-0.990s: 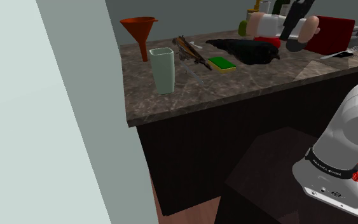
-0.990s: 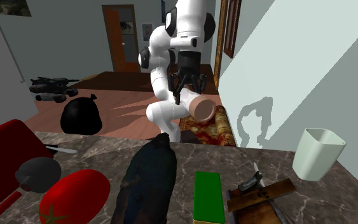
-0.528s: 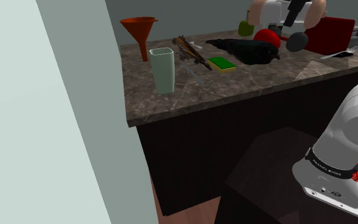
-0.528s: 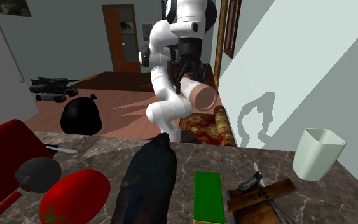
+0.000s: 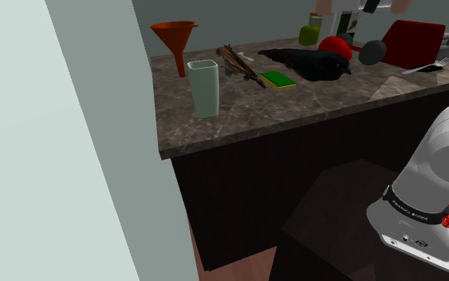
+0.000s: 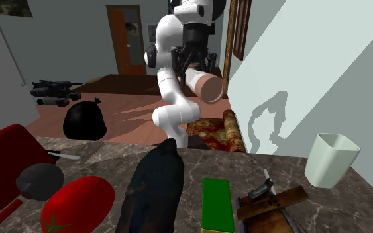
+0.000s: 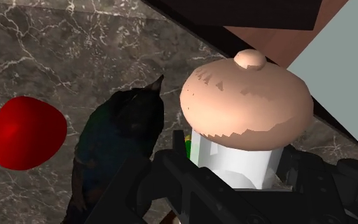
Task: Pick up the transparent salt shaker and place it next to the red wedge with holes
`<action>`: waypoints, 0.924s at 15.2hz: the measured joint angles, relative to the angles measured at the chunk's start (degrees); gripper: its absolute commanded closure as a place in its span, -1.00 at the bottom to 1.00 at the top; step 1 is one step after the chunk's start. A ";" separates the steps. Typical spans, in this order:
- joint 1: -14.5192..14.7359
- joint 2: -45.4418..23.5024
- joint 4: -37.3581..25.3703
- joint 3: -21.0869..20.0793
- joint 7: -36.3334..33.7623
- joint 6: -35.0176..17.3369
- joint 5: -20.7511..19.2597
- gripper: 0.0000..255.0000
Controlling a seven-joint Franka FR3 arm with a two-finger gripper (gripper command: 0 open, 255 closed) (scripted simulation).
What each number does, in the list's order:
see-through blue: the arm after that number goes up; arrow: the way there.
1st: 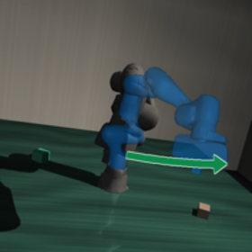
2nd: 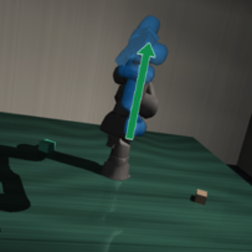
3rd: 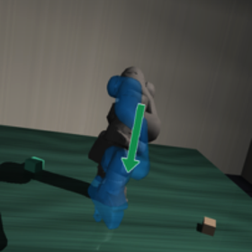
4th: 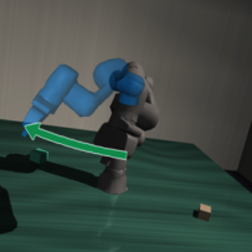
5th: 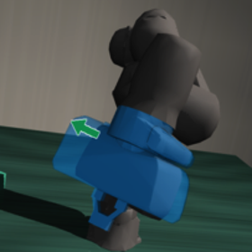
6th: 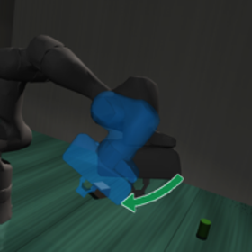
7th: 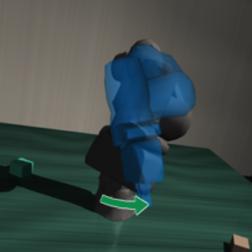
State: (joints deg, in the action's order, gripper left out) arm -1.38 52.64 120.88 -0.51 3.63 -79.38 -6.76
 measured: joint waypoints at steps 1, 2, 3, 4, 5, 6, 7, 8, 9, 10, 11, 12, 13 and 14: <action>-0.09 0.15 -0.25 0.84 0.86 0.30 -0.56 1.00; -0.21 0.34 -0.10 2.10 2.05 0.17 -1.37 1.00; -0.36 0.67 0.03 3.53 3.43 0.19 -2.32 1.00; -0.48 1.30 0.30 4.66 4.57 0.38 -3.08 1.00; -0.62 1.33 -0.44 5.90 5.88 0.91 -3.93 1.00; -0.73 1.58 -0.10 7.36 7.22 0.59 -4.91 1.00; -0.84 1.54 -0.18 8.81 8.57 0.33 -5.88 1.00; -0.96 1.74 -0.14 10.10 9.81 0.24 -6.76 1.00; -1.03 1.58 -0.70 11.37 11.07 0.34 -7.58 1.00; -1.16 1.83 -0.92 12.67 12.40 0.52 -8.45 1.00; -1.25 1.68 -1.71 13.96 13.75 0.80 -9.31 1.00; -1.32 1.70 -2.06 15.25 15.04 0.83 -10.17 1.00; -1.30 1.41 -2.52 16.42 16.12 0.66 -10.88 1.00; -1.18 0.71 -3.09 17.83 17.28 0.17 -11.64 1.00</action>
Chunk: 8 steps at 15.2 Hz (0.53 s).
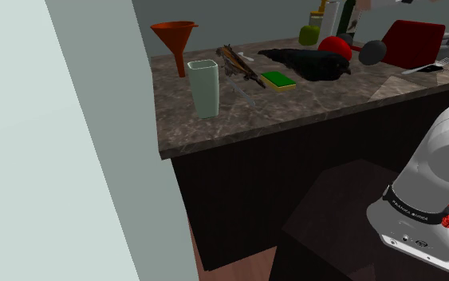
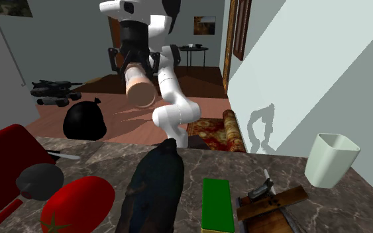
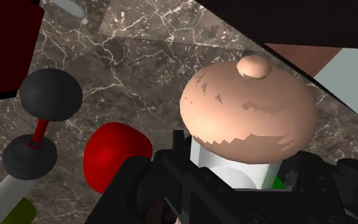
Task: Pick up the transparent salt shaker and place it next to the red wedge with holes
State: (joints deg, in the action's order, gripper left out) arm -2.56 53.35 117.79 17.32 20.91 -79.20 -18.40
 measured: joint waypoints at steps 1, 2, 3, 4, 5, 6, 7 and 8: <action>0.02 -0.37 -0.80 1.48 1.43 -0.01 -0.85 1.00; -0.01 -0.52 -1.44 3.09 3.01 -0.01 -1.80 1.00; 0.07 -0.93 -2.27 4.45 4.34 -0.06 -2.54 1.00; 0.20 -1.37 -2.87 5.68 5.43 -0.31 -3.16 1.00; 0.30 -1.72 -3.43 7.18 6.75 -0.62 -3.93 1.00; 0.38 -1.99 -4.11 8.39 7.94 -0.66 -4.57 1.00; 0.39 -1.98 -3.91 8.91 8.30 -1.01 -4.87 1.00; 0.35 -1.78 -3.35 9.24 8.43 -1.46 -5.11 1.00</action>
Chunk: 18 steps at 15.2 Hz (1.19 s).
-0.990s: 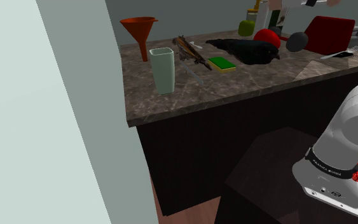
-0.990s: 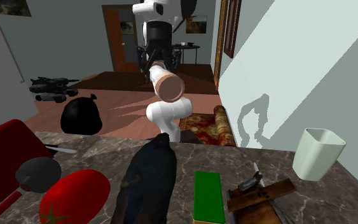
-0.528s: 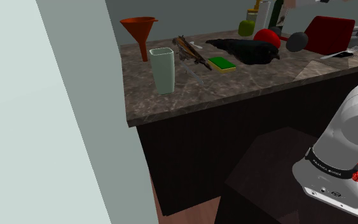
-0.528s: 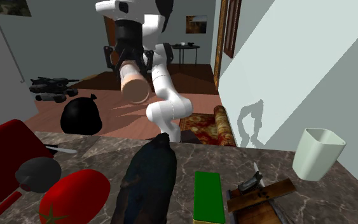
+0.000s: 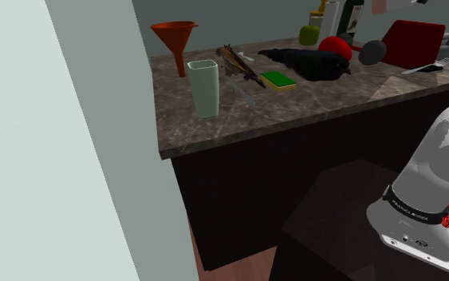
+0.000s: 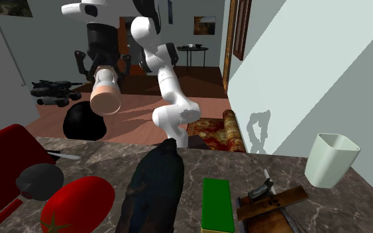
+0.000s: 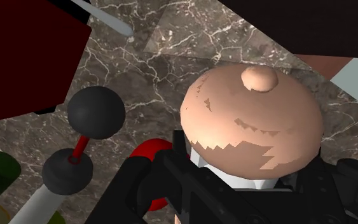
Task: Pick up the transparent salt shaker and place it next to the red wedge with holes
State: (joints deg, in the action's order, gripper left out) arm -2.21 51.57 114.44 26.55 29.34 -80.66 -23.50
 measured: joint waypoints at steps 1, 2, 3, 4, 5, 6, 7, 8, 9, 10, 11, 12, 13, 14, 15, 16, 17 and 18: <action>-0.16 0.54 1.06 0.14 -0.05 -0.53 -0.22 1.00; -0.23 0.85 1.83 0.38 -0.04 -1.05 -0.42 1.00; -0.34 1.23 2.74 0.54 -0.11 -1.60 -0.61 1.00; -0.43 1.62 3.81 0.71 -0.25 -2.28 -0.79 1.00; -0.57 2.06 4.74 0.79 -0.37 -2.76 -0.94 1.00; -0.74 2.62 5.98 0.98 -0.48 -3.45 -1.19 1.00; -0.90 3.09 6.88 1.07 -0.56 -3.88 -1.36 1.00; -1.09 3.66 7.99 1.15 -0.70 -4.41 -1.56 1.00; -1.19 3.97 8.87 1.35 -0.79 -4.99 -1.76 1.00; -1.32 4.37 9.75 1.54 -0.84 -5.50 -1.97 1.00; -1.50 4.87 10.82 1.70 -0.94 -6.06 -2.20 1.00; -1.64 5.28 11.83 1.92 -1.03 -6.69 -2.45 1.00; -1.89 5.91 13.08 2.07 -1.16 -7.29 -2.70 1.00; -2.02 6.29 14.00 2.13 -1.35 -7.79 -2.85 1.00; -2.20 6.71 14.93 2.46 -1.31 -8.36 -3.17 1.00; -2.26 6.91 15.77 2.71 -1.43 -9.00 -3.39 1.00; -2.42 7.32 16.72 2.86 -1.56 -9.53 -3.59 1.00; -2.57 7.64 17.43 3.05 -1.58 -9.93 -3.81 1.00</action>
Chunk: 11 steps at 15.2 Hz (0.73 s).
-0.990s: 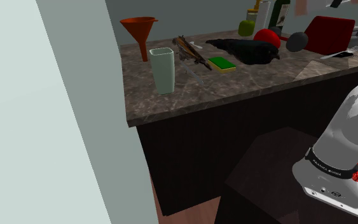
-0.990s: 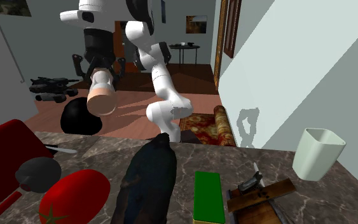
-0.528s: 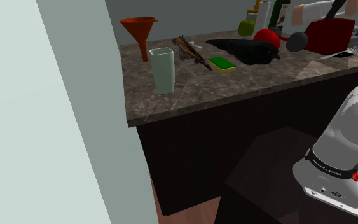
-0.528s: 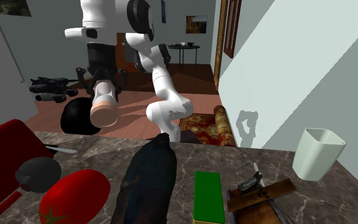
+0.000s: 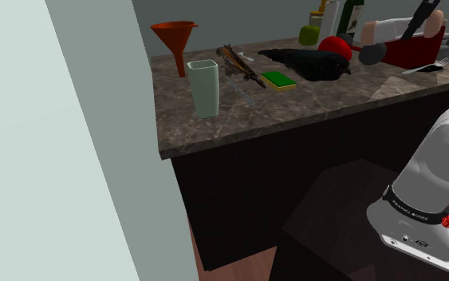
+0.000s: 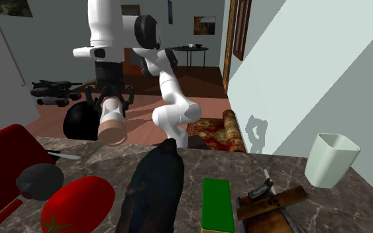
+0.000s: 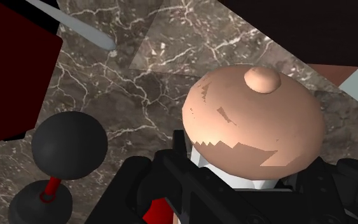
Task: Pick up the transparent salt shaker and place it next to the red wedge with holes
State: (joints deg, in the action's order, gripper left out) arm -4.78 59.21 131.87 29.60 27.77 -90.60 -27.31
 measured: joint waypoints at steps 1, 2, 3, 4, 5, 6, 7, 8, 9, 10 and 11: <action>-0.18 0.42 1.13 0.31 -0.10 -0.72 -0.32 1.00; -0.25 0.58 1.96 0.59 -0.23 -1.40 -0.56 1.00; -0.39 0.89 2.87 0.85 -0.32 -2.01 -0.84 1.00; -0.62 1.35 3.78 1.08 -0.33 -2.48 -1.13 1.00; -0.76 1.64 4.59 1.22 -0.48 -2.97 -1.32 1.00; -0.87 1.82 5.25 1.54 -0.48 -3.49 -1.61 1.00; -1.05 2.16 6.11 1.75 -0.57 -4.00 -1.86 1.00; -1.27 2.53 7.01 2.08 -0.58 -4.55 -2.19 1.00; -1.41 2.79 7.92 2.30 -0.74 -5.17 -2.45 1.00; -1.59 3.08 8.89 2.63 -0.85 -5.84 -2.79 1.00; -1.73 3.30 9.64 2.87 -0.94 -6.37 -3.05 1.00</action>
State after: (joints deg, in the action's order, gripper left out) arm -6.51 62.51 141.51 32.47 26.83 -96.97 -30.36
